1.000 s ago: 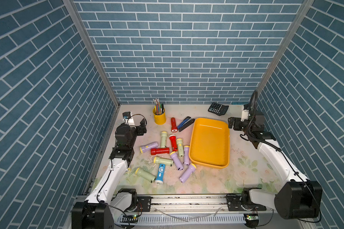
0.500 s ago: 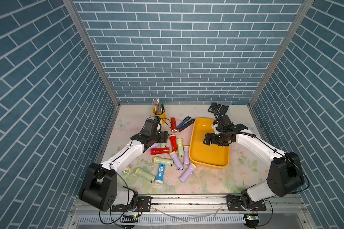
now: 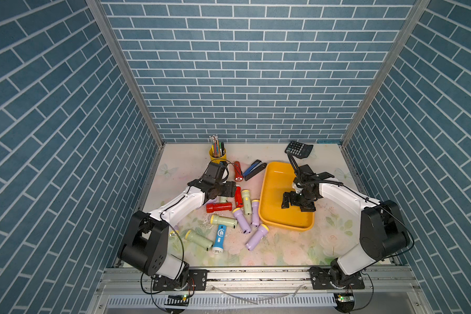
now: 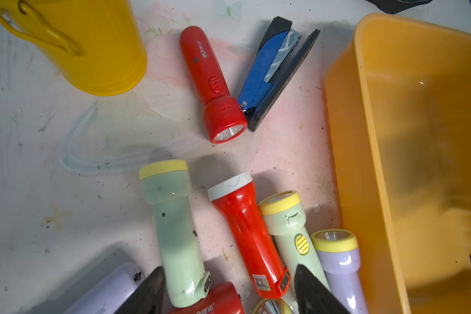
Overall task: Put the flashlights into the storage boxes
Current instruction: Adjust the storage box at the center of the board, then pick up the flashlight from the center of the board.
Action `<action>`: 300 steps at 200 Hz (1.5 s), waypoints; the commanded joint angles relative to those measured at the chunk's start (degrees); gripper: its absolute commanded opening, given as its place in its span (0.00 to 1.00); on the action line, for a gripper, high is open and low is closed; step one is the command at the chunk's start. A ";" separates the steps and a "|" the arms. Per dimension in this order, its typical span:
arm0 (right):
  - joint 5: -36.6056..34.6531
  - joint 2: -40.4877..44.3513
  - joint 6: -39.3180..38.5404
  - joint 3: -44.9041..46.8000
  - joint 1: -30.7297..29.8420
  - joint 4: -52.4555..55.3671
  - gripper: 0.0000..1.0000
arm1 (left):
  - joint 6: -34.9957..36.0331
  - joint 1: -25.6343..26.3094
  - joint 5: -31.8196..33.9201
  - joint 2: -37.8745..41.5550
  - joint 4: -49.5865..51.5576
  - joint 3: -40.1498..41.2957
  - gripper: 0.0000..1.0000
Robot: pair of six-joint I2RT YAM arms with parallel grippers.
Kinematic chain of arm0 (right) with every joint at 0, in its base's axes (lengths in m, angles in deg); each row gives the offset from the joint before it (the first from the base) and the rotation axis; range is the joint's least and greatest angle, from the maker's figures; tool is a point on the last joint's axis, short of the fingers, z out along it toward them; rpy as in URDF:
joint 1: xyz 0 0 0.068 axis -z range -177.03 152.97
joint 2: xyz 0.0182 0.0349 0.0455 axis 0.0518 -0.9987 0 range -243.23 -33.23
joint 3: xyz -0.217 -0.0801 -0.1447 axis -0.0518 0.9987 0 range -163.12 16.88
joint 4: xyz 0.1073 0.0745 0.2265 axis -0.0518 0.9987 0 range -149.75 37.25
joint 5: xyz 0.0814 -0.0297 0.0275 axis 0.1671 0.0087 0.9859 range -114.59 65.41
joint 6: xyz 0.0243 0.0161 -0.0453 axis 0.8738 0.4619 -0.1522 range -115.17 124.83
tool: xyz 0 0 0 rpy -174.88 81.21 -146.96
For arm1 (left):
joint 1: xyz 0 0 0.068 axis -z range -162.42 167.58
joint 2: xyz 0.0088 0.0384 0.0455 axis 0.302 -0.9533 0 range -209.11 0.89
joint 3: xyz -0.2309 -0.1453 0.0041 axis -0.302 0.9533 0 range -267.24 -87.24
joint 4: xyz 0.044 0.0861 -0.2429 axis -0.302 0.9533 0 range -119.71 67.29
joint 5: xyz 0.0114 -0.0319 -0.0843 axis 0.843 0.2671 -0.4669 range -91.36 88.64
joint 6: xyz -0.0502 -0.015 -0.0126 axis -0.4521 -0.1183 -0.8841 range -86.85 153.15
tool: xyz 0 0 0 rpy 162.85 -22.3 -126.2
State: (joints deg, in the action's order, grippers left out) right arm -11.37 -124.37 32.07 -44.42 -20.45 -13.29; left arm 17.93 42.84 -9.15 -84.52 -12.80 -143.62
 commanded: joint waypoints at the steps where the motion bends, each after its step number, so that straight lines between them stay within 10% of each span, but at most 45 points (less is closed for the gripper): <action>1: -3.11 0.03 1.77 2.07 2.12 3.24 0.99 | -0.23 0.41 0.64 0.48 1.80 -0.68 0.75; 152: -10.53 8.58 -4.50 1.87 12.10 8.71 0.99 | 0.78 0.42 3.89 2.27 5.24 -1.31 0.75; 300: -11.87 -2.81 2.91 -26.62 -17.44 16.77 0.99 | -3.06 0.18 2.65 11.98 20.49 1.08 0.68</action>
State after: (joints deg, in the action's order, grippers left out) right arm -24.36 -123.78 30.89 -67.52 -32.36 1.09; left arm 17.29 43.01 -6.77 -73.26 6.13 -145.56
